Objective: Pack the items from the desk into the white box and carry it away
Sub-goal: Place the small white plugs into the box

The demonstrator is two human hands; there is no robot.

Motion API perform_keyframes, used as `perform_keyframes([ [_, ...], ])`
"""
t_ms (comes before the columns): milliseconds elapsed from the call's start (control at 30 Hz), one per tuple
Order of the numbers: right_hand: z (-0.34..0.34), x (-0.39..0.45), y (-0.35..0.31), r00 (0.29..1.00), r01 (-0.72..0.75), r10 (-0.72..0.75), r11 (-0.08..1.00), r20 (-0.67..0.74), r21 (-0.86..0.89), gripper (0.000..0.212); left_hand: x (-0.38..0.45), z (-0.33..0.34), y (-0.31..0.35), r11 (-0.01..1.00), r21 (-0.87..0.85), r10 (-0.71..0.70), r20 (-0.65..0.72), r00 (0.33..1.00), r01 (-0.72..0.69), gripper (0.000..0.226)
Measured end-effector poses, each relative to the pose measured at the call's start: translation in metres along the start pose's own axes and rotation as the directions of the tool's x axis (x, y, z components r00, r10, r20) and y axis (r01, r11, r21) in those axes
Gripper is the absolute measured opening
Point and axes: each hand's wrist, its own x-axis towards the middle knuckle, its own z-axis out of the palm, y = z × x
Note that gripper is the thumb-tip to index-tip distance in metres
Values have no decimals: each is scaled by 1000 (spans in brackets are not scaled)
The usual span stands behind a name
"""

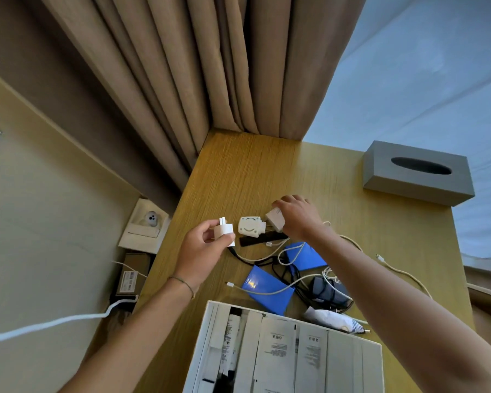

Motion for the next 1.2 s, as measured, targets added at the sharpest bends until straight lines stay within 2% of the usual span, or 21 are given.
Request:
perform_keyframes([
  [133, 6, 2, -1, 1000, 9, -9, 997, -9, -76, 69, -15, 3, 15, 1000, -5, 16, 46, 999, -16, 23],
  [267, 6, -1, 2, 996, -14, 8, 997, -83, -71, 67, -30, 4, 23, 999, -21, 28, 85, 996, -27, 23],
  [533, -20, -30, 3, 963, -91, 113, 991, -246, 99, 54, -55, 0, 32, 999, -26, 38, 119, 992, -35, 18],
  [767, -63, -100, -19, 926, -54, 143, 966, -350, 251, 61, -83, -1, 38, 997, -82, 26, 185, 982, -11, 9],
  [900, -79, -152, -42, 900, -20, 149, 953, -410, 302, 62, -97, 1, 32, 997, -80, 36, 243, 969, -17, 17],
  [1000, -83, -188, -56, 888, -26, 160, 954, -431, 299, 65, -107, -2, 24, 998, -65, 34, 273, 962, -17, 22],
  [1200, -69, -254, -69, 880, -100, 250, 929, -404, 356, 67, -126, -10, 3, 998, -42, 49, 302, 952, -39, 8],
])
